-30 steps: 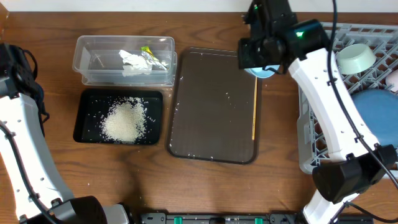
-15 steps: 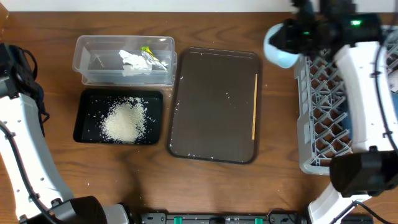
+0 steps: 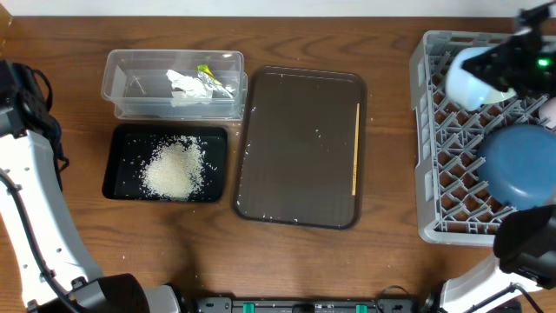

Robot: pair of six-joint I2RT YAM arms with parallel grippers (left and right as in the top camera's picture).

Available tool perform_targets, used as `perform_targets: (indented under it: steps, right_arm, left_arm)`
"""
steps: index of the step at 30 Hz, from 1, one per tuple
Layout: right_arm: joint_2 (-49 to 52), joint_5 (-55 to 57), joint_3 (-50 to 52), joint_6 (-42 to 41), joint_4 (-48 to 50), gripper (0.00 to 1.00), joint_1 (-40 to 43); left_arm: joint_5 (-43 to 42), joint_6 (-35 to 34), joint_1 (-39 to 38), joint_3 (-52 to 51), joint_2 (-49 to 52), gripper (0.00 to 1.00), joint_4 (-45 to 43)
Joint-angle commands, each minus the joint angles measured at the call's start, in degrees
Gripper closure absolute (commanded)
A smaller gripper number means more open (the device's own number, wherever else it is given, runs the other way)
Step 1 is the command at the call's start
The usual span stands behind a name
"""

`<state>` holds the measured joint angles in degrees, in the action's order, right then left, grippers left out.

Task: Sort waste into correct bins and load items into the dishwasher rack
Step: 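Lower the light-blue bowl into the rack's right edge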

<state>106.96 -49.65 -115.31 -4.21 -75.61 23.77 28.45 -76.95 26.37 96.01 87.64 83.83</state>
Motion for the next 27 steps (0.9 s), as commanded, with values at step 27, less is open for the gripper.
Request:
perform_targets:
  steps: [27]
  right_arm:
    - [-1.81,-33.9,18.49,21.38,38.23,0.99,33.24]
  left_arm:
    - [0.48,-0.92,0.24,0.11,-0.39,0.08,0.33]
